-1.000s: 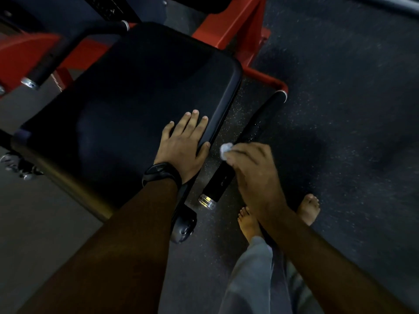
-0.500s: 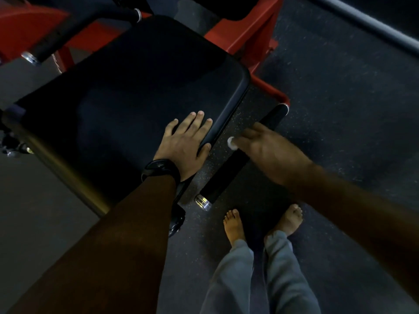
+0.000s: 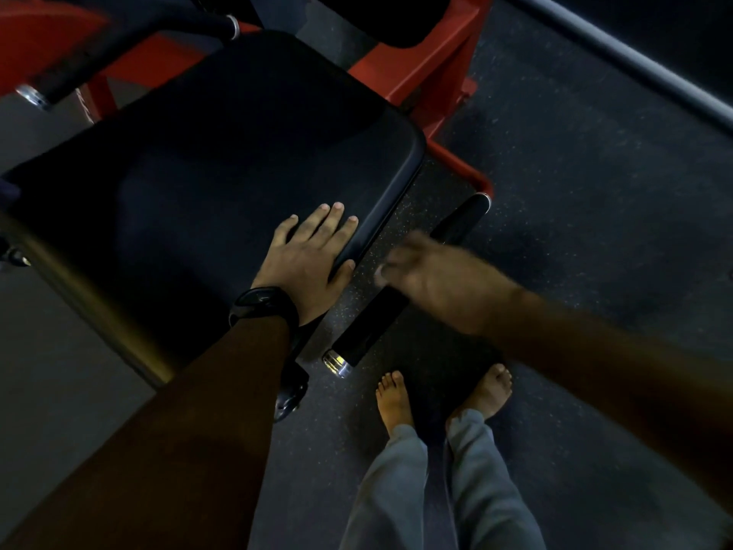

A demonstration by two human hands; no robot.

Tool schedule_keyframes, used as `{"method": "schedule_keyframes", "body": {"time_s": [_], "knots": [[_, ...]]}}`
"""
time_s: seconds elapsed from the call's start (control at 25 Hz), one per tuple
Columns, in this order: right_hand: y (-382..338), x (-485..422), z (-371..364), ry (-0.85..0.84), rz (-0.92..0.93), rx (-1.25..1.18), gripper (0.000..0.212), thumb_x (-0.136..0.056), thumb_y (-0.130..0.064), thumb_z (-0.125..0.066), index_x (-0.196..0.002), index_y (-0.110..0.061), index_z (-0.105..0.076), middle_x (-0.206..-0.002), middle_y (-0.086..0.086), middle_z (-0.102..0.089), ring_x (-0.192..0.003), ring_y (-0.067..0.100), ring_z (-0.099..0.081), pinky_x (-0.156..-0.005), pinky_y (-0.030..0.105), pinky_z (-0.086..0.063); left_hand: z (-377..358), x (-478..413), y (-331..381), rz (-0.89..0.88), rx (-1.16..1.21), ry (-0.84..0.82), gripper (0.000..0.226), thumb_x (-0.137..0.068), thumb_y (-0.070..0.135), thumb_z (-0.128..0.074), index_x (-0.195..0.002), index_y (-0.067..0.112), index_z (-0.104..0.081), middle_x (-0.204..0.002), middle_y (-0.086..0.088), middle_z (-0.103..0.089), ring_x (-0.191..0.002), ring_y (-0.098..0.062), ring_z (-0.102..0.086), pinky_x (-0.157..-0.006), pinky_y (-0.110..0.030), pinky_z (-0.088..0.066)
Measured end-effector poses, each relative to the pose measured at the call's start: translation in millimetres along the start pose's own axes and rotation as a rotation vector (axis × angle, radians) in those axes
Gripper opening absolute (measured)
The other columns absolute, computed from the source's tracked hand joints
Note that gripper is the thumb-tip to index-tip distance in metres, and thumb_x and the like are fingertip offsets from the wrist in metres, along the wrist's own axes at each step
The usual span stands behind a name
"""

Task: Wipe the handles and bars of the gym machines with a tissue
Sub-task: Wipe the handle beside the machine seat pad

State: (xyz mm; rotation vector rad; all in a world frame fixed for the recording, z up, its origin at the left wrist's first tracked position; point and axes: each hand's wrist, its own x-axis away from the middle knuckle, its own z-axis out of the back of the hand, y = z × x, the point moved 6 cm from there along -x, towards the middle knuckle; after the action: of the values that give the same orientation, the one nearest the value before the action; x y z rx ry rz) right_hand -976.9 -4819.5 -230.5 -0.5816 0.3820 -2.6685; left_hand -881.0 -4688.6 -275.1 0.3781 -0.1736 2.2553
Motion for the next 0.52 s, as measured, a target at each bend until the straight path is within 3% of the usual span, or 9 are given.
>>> {"method": "schedule_keyframes", "body": {"time_s": [0.08,0.2,0.32,0.44,0.52], "knots": [[24,5,1,0.040,-0.118,-0.075,0.052,-0.095,-0.019,-0.056,-0.144,-0.021,-0.040,-0.150,0.007,-0.037,-0.139,0.026,-0.029,-0.112,0.040,-0.038,0,0,0,-0.002,0.011,0.013,0.062,-0.099,0.047,-0.031,-0.156,0.025,-0.019,-0.164,0.000,-0.016,-0.151,-0.015,-0.011,-0.120,-0.046,-0.013],[9,14,-4,0.044,-0.086,-0.034,0.064,-0.090,-0.010,-0.059,-0.150,-0.013,-0.035,-0.153,0.012,-0.035,-0.140,0.033,-0.031,-0.107,0.042,-0.042,-2,-1,-1,-0.002,0.005,0.022,0.062,-0.098,0.048,-0.031,-0.155,0.025,-0.021,-0.163,0.000,-0.019,-0.150,-0.016,-0.013,-0.120,-0.047,-0.015],[24,26,1,0.423,-0.305,-0.198,0.052,-0.081,-0.003,-0.053,-0.132,-0.002,-0.058,-0.126,0.019,-0.063,-0.109,0.038,-0.056,-0.085,0.042,-0.052,-1,0,-2,0.000,0.002,0.027,0.062,-0.099,0.046,-0.035,-0.155,0.024,-0.022,-0.163,0.000,-0.019,-0.150,-0.016,-0.014,-0.120,-0.047,-0.014],[16,39,-21,0.653,-0.591,-0.504,0.034,-0.090,-0.006,-0.059,-0.123,-0.008,-0.065,-0.125,0.007,-0.058,-0.103,0.015,-0.053,-0.083,0.019,-0.046,-1,-1,-1,-0.010,-0.003,0.028,0.061,-0.099,0.046,-0.035,-0.155,0.024,-0.022,-0.163,0.000,-0.018,-0.150,-0.016,-0.013,-0.120,-0.047,-0.014],[-5,49,-41,0.774,-0.894,-0.793,0.021,-0.093,-0.011,-0.064,-0.113,-0.015,-0.067,-0.117,-0.006,-0.053,-0.094,-0.002,-0.049,-0.079,0.011,-0.047,-1,0,-2,-0.001,-0.002,0.025,0.061,-0.100,0.046,-0.035,-0.155,0.024,-0.021,-0.163,0.000,-0.018,-0.150,-0.016,-0.012,-0.120,-0.047,-0.014]]}}
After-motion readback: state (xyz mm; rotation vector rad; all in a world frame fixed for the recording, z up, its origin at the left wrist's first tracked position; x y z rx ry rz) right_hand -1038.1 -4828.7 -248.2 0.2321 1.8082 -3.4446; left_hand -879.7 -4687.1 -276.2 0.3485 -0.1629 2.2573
